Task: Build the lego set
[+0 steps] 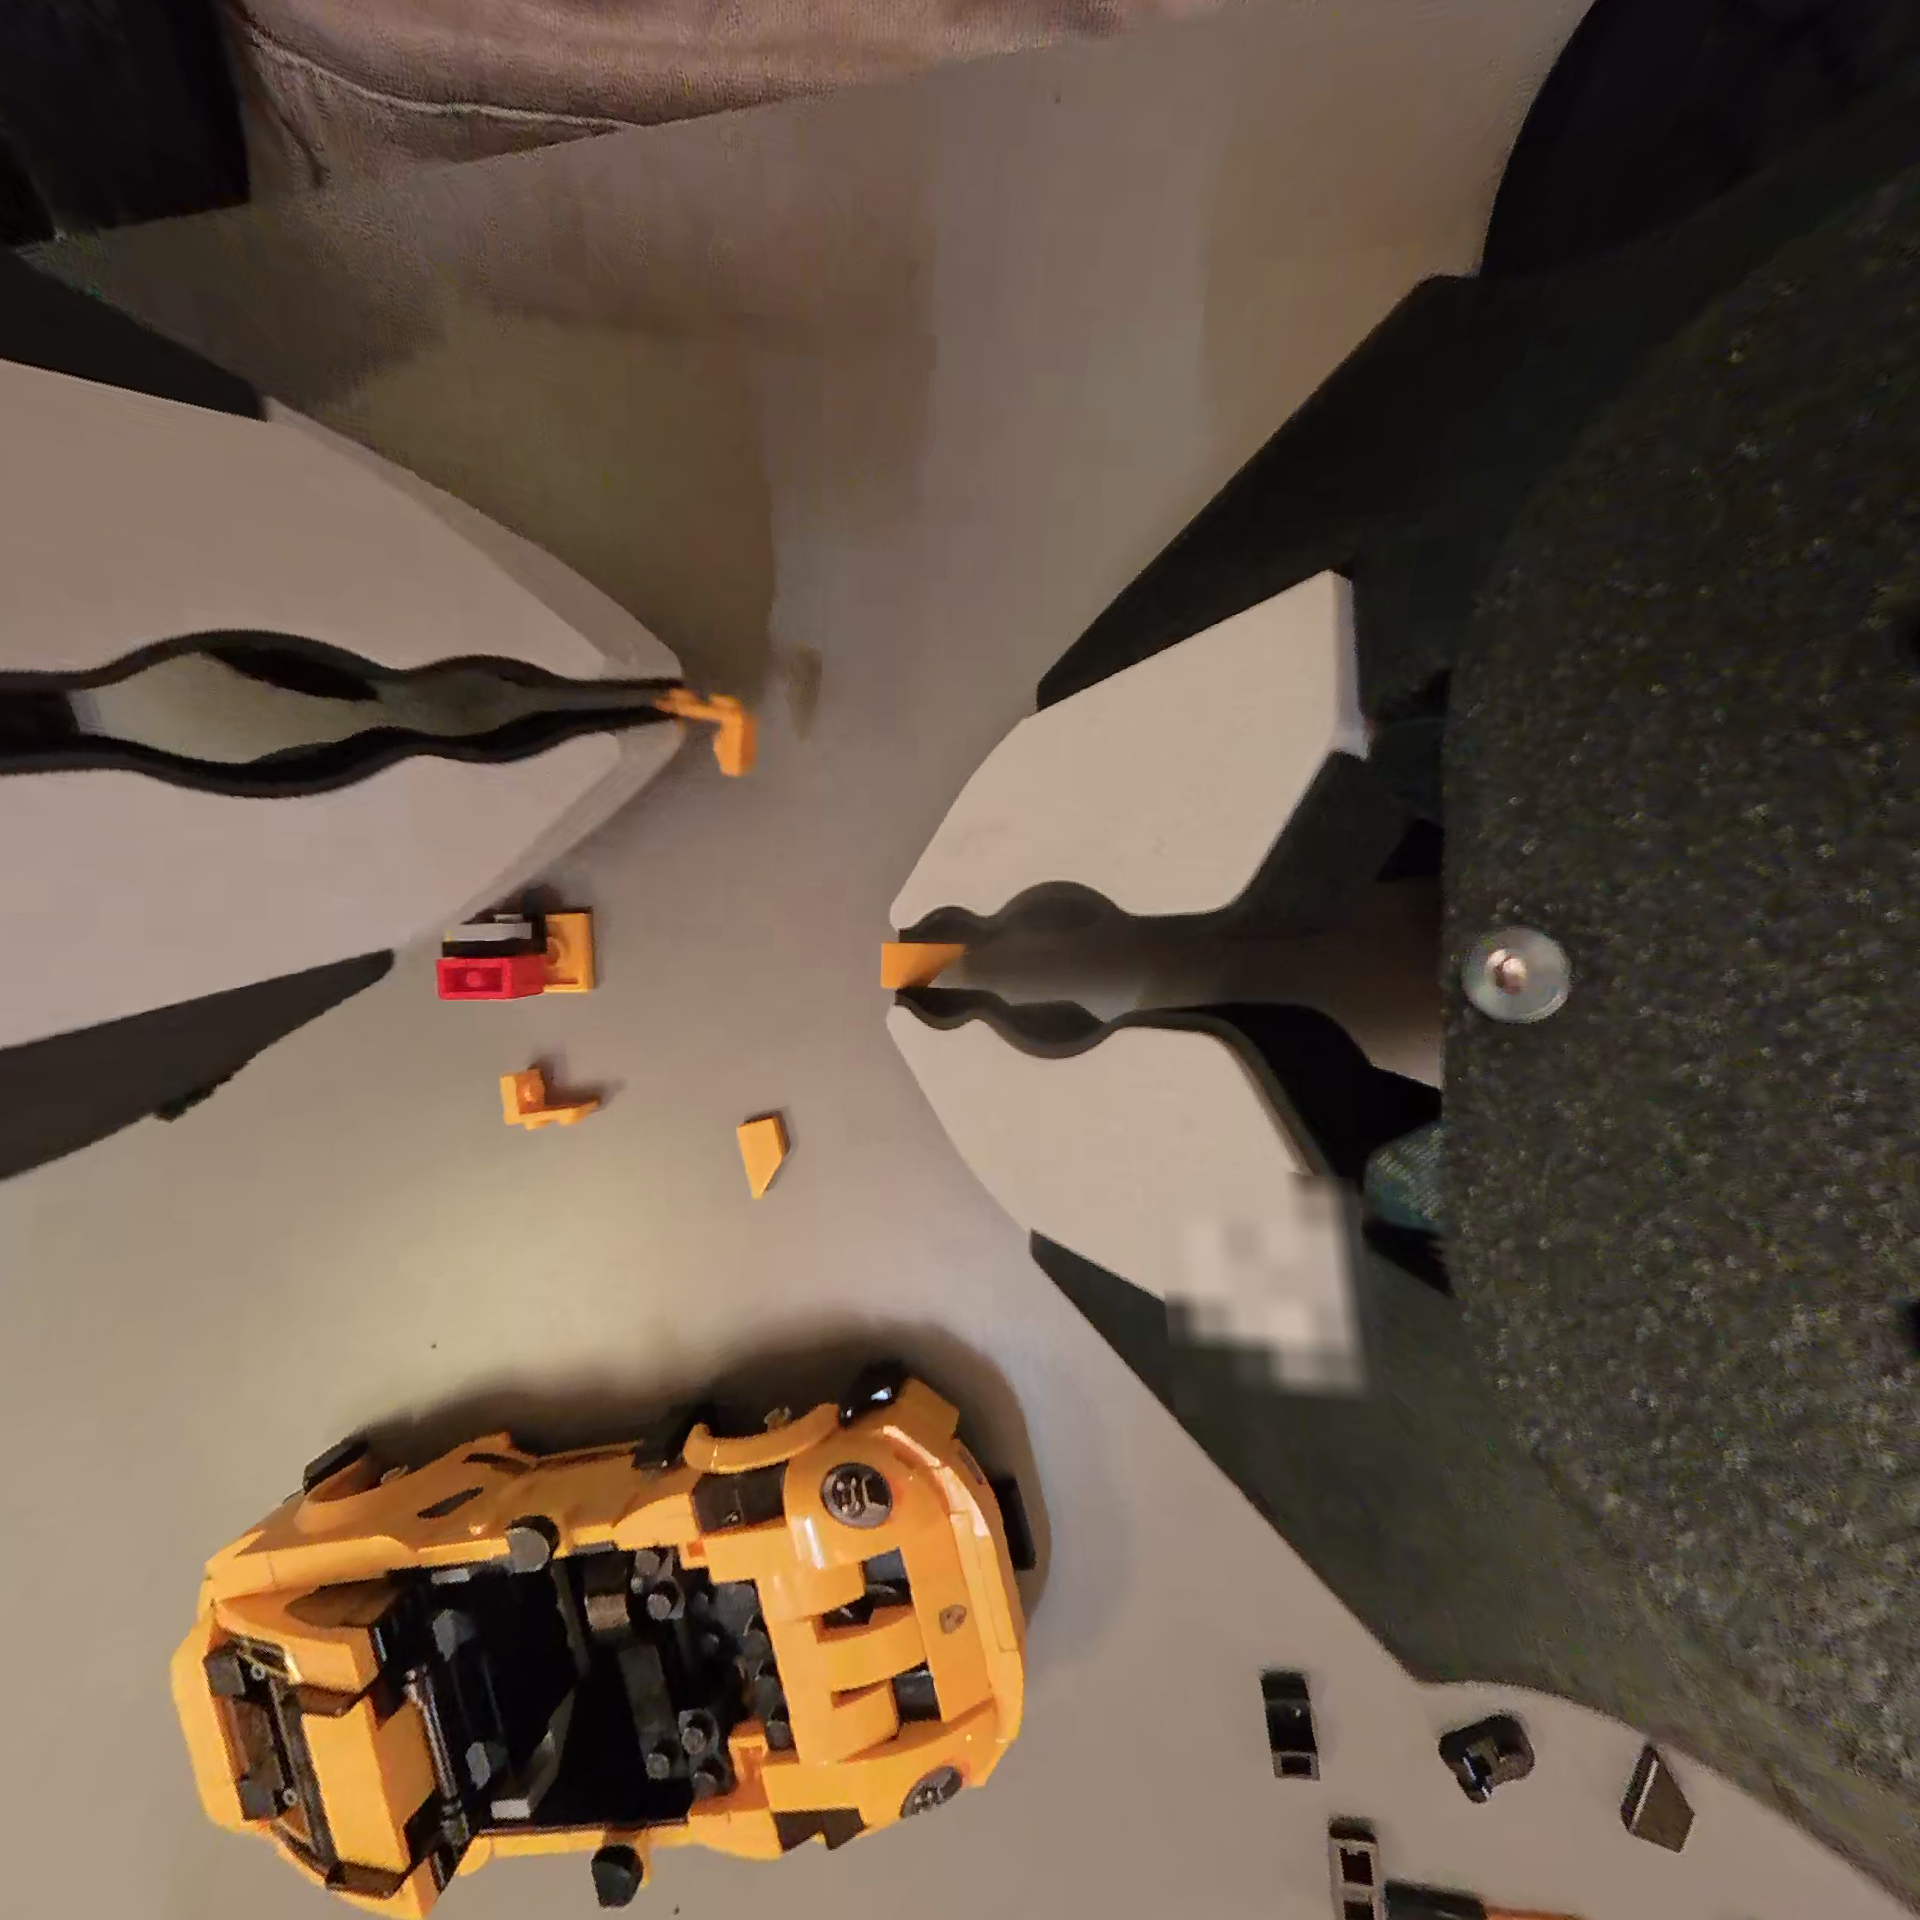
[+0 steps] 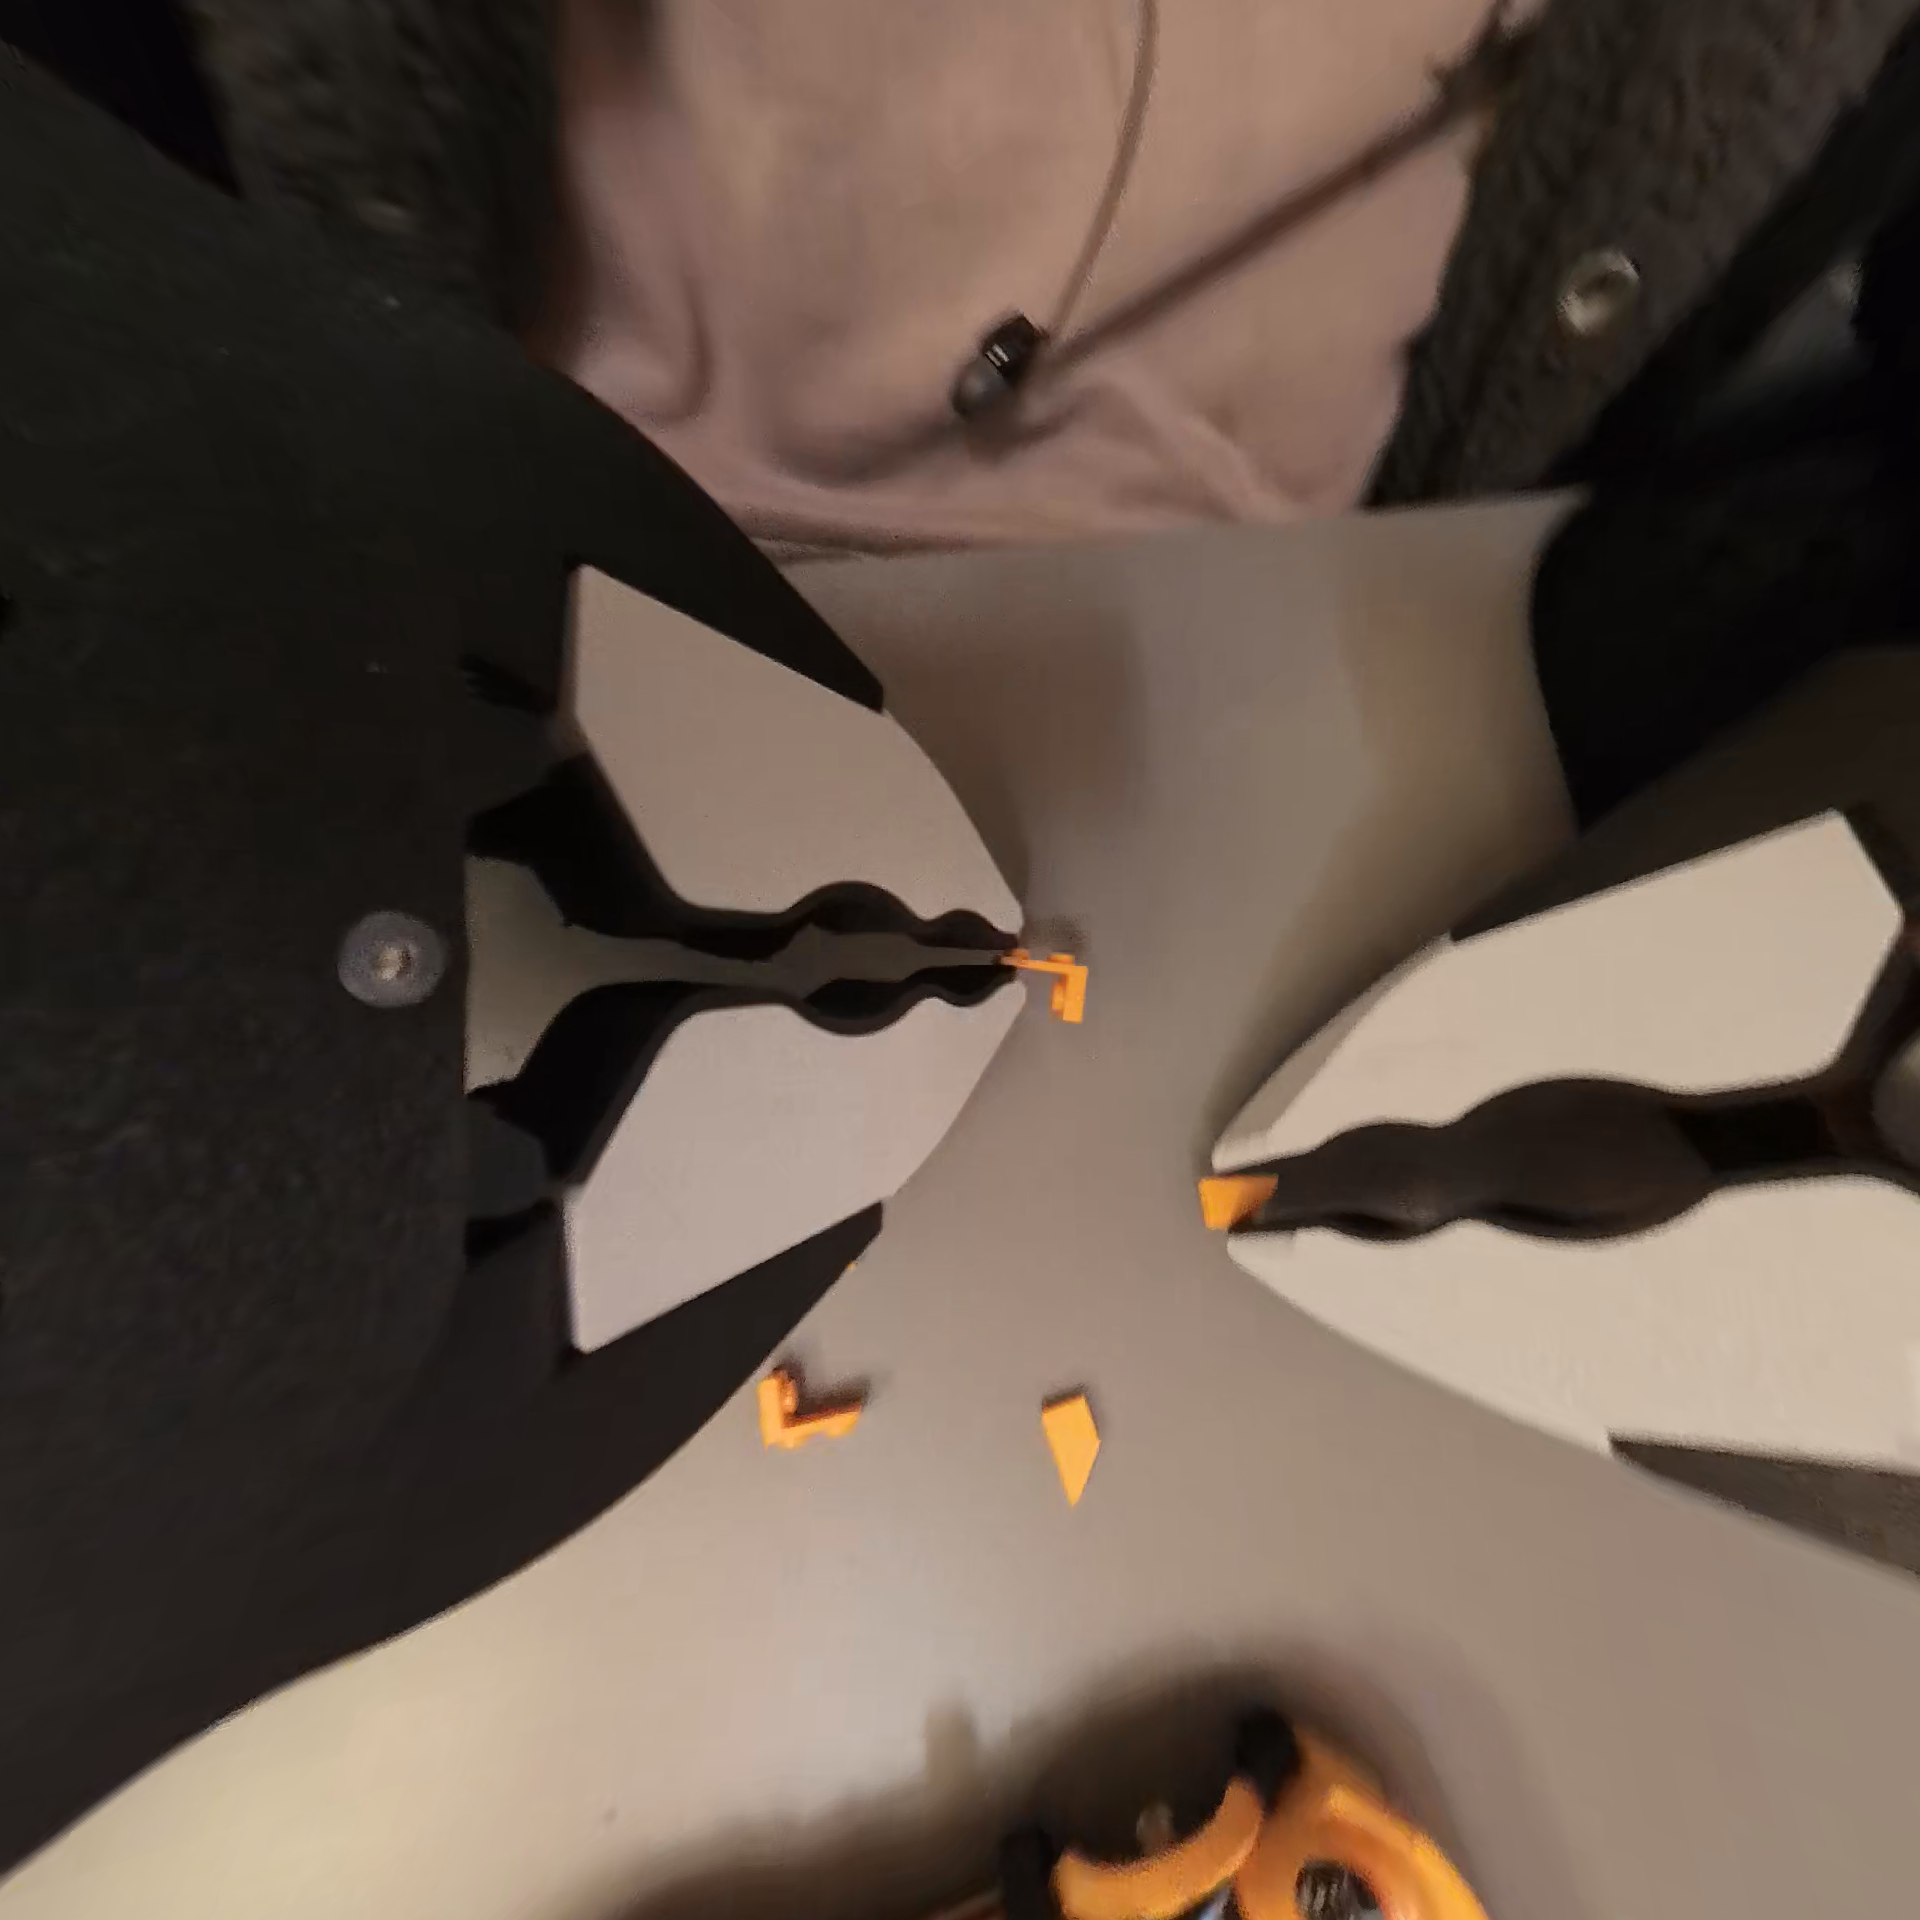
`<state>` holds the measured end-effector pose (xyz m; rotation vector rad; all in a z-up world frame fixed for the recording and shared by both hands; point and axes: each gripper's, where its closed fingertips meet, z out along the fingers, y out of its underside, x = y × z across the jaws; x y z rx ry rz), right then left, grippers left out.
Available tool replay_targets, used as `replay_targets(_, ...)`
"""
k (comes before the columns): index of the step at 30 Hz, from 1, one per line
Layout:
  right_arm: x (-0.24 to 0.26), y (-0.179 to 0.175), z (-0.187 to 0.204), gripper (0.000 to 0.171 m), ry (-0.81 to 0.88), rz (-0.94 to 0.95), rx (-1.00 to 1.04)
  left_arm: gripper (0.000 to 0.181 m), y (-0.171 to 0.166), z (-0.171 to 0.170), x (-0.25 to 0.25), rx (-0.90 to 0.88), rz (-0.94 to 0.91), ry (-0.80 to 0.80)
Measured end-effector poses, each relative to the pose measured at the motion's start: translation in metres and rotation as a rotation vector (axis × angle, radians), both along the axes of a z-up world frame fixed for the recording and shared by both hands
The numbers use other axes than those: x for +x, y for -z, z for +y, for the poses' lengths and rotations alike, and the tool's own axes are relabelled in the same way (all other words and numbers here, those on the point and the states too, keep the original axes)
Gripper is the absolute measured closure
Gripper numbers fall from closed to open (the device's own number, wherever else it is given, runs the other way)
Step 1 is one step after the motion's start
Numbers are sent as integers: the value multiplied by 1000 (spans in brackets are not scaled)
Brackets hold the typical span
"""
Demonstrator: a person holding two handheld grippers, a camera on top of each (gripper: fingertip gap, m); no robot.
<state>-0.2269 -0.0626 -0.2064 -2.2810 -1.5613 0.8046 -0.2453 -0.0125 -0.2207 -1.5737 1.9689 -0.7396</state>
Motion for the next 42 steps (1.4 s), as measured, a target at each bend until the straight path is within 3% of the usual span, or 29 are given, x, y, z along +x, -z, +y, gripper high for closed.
replay_targets(4,6,-2,-16,168,-255,10,-203,174,1,-1,0,-9,4,4)
replay_targets(7,7,-6,-15,168,-357,31,-338,174,-2,-1,0,-29,-11,7)
replay_targets(17,14,-18,-1,169,-400,231,-616,174,-31,-12,7,-43,-191,71)
replay_targets(29,7,-15,6,169,-477,121,-594,174,-30,-35,17,3,-200,158)
replay_targets(42,-2,1,18,168,-453,23,-532,174,-6,-36,13,61,-61,171)
